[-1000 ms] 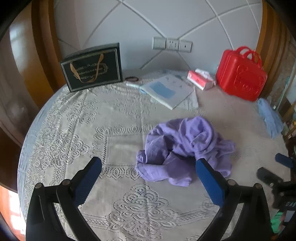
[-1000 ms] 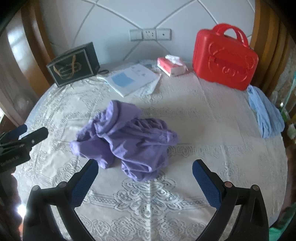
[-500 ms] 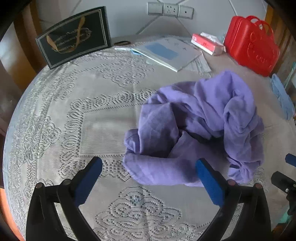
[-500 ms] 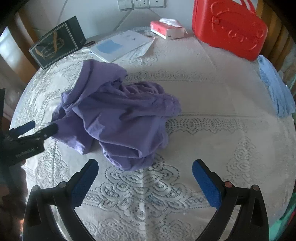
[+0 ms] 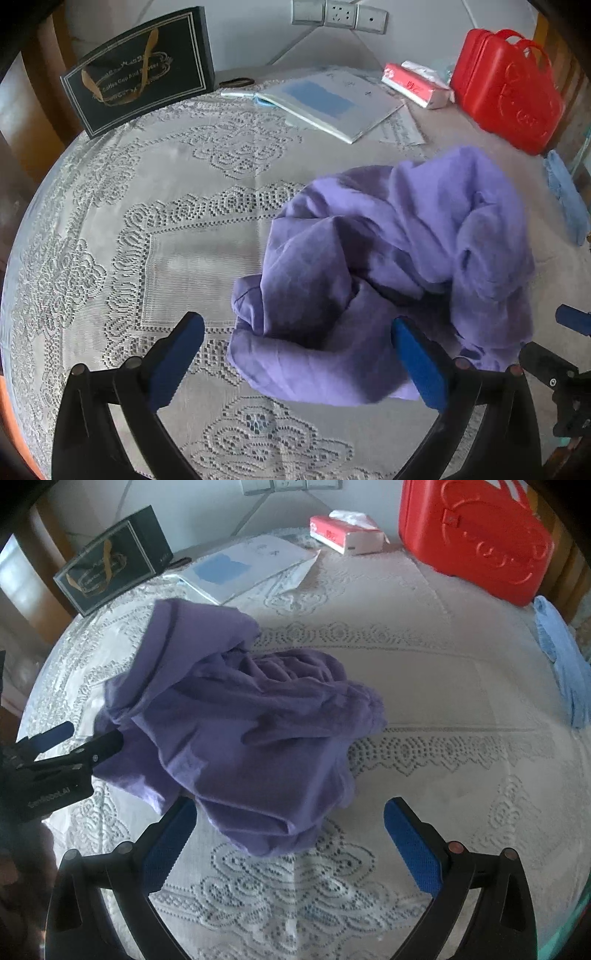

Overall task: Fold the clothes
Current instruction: 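Grasp the purple shirt edges with both grippers and lift it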

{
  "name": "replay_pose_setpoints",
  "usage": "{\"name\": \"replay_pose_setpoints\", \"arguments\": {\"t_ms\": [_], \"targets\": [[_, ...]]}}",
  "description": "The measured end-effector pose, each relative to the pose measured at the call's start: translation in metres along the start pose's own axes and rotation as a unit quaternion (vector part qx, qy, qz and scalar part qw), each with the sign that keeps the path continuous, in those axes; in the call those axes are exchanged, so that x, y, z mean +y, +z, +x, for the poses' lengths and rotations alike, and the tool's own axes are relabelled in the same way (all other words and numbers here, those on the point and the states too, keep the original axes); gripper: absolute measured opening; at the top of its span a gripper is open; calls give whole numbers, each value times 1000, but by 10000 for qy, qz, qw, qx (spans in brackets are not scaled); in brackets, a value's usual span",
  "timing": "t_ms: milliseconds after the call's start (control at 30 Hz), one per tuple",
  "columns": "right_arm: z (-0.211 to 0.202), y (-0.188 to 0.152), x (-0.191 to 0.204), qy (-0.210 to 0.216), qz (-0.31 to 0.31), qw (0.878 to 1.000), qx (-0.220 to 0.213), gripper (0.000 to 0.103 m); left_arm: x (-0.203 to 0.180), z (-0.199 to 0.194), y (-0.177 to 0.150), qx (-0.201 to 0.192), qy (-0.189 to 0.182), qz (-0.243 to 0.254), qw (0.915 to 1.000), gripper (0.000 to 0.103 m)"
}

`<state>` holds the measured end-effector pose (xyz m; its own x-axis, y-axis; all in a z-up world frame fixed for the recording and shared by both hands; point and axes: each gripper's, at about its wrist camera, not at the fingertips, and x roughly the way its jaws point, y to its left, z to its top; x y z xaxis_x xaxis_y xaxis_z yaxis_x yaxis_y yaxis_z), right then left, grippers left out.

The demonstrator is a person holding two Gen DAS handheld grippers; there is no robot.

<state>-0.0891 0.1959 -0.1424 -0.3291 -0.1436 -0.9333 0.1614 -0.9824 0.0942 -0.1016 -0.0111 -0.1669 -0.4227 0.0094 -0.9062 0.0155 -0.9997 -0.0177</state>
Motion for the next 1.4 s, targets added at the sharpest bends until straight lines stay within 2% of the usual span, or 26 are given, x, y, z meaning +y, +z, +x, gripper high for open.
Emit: {"name": "replay_pose_setpoints", "arguments": {"t_ms": [67,100,133,200,267,300,333,367,400,433,567,700,733,767,833,867,933,1000,1033,1067,1133,1200,1233,1267,1300,1400], "targets": [[7,1,3,13,-44,10000,46,103,-2,9,0,94,-13,47,9999,102],[11,2,4,23,-67,10000,68,103,-3,13,0,142,-19,71,9999,94],[15,3,6,25,-88,9999,101,103,-4,17,-1,218,-78,88,9997,76],[22,4,7,96,-138,9997,163,97,-5,25,-2,384,-225,120,9989,58],[29,5,9,205,-193,9994,216,67,-6,22,-1,311,-276,168,9990,38],[32,6,11,238,-235,9991,247,61,-5,21,0,316,-332,156,9988,26],[32,8,13,235,-301,9990,253,48,-3,18,3,295,-336,124,9989,20],[32,9,14,228,-364,9988,252,37,-1,16,6,247,-292,90,9992,20],[29,11,15,202,-413,9987,214,31,3,11,10,152,-225,43,9996,19],[25,13,14,165,-441,9988,146,21,9,4,16,45,-162,-15,9999,18],[-5,30,-3,-1,-349,9990,-265,18,46,-28,40,-432,40,-304,9986,18],[-60,42,-31,-363,-144,9944,-980,16,92,-72,56,-986,317,-500,9934,18],[-74,44,-37,-474,-97,9921,-1157,6,101,-80,56,-1060,351,-524,9924,18],[-87,45,-43,-575,-48,9895,-1323,2,110,-88,57,-1133,386,-544,9913,18],[-113,42,-56,-665,63,9856,-1553,2,124,-98,49,-1115,349,-549,9916,18],[-122,40,-64,-621,134,9859,-1547,2,129,-98,42,-986,176,-561,9934,20],[-129,29,-77,-494,244,9883,-1425,3,138,-91,26,-678,-48,-621,9958,28],[-122,17,-85,-314,363,9913,-1223,7,139,-83,12,-419,-71,-593,9973,32],[-117,11,-87,-237,414,9927,-1109,22,138,-79,4,-319,-37,-573,9978,34],[-110,5,-90,-193,472,9937,-993,43,140,-74,-2,-220,-53,-610,9979,34],[-98,-7,-94,-102,606,9950,-793,65,146,-69,-13,-57,-157,-791,9967,34],[-86,-17,-94,17,739,9952,-634,67,150,-66,-22,42,-205,-943,9953,35],[-80,-22,-93,89,801,9952,-563,72,149,-66,-26,53,-176,-968,9951,35],[-75,-26,-92,178,857,9949,-497,82,148,-65,-29,66,-130,-968,9952,35],[-68,-30,-90,256,893,9948,-428,85,148,-63,-31,89,-74,-958,9953,35],[-51,-37,-80,457,926,9943,-272,86,140,-52,-39,209,33,-987,9949,35]]}}
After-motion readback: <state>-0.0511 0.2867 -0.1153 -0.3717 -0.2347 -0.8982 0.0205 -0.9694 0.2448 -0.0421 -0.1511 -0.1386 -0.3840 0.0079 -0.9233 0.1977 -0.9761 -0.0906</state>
